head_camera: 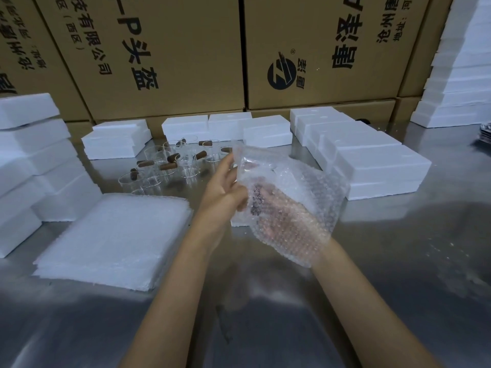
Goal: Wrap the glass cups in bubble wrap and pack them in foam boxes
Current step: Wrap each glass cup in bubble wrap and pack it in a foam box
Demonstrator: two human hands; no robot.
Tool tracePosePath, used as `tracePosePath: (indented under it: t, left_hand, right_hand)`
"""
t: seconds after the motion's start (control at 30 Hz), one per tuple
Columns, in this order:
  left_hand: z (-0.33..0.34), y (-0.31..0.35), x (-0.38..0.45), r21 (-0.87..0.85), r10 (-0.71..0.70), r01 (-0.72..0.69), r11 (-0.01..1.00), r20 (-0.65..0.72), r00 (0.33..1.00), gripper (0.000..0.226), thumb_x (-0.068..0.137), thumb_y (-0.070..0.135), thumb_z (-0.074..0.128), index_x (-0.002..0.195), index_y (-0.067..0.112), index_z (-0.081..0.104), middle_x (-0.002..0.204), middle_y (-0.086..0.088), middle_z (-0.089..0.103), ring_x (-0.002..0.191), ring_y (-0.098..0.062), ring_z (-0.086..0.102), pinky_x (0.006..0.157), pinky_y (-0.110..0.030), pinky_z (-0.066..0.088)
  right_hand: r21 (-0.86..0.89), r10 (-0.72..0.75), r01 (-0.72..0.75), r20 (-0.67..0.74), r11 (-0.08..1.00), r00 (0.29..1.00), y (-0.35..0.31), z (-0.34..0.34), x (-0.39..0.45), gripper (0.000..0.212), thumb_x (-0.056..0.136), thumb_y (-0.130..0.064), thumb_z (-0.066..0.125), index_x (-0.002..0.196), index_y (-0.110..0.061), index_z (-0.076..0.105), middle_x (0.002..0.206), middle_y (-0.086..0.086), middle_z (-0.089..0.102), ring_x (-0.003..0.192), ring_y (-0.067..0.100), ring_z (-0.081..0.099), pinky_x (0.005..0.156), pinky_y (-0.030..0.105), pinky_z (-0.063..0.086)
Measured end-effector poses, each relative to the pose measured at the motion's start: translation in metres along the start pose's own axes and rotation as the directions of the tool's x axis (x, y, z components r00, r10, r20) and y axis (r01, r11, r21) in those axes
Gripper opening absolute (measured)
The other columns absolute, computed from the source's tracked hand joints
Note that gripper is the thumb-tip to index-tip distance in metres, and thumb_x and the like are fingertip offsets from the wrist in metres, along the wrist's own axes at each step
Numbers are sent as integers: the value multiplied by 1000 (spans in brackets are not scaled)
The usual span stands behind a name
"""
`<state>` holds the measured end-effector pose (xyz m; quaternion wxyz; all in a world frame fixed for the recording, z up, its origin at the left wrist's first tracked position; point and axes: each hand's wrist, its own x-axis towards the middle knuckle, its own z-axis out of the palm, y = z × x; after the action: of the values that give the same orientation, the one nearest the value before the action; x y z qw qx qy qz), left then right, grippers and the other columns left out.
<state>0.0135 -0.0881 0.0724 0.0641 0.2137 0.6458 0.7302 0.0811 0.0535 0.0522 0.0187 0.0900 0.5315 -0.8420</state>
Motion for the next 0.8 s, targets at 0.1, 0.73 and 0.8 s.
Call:
tracePosePath:
  t: [0.1,0.73,0.8]
  left_hand:
    - [-3,4,1,-162,-13,29,986,97,995,59,83,-5,48,136,18,53,116,2,73,102,-21,69,87,-41,54]
    - [-11,11,6,-503,-82,-117,857,-356,931,68,80,15,79,141,8,51,126,-5,70,105,-19,71,70,-26,57]
    - [-12,11,6,-545,-77,-118,830,-321,944,63,86,15,74,144,8,51,134,-9,65,120,-24,65,81,-29,59]
  right_hand:
    - [-35,-30,36,156,999,987,-9,10,-3,30,77,-38,76,71,-9,71,64,6,63,38,0,55,43,13,45]
    - [171,-341,415,-345,893,875,-22,-29,26,40,98,-42,57,122,-9,59,113,9,73,96,16,73,89,26,56]
    - [135,-302,347,-273,928,913,-21,-24,27,63,84,-58,60,125,-10,56,119,9,70,102,17,73,87,26,58]
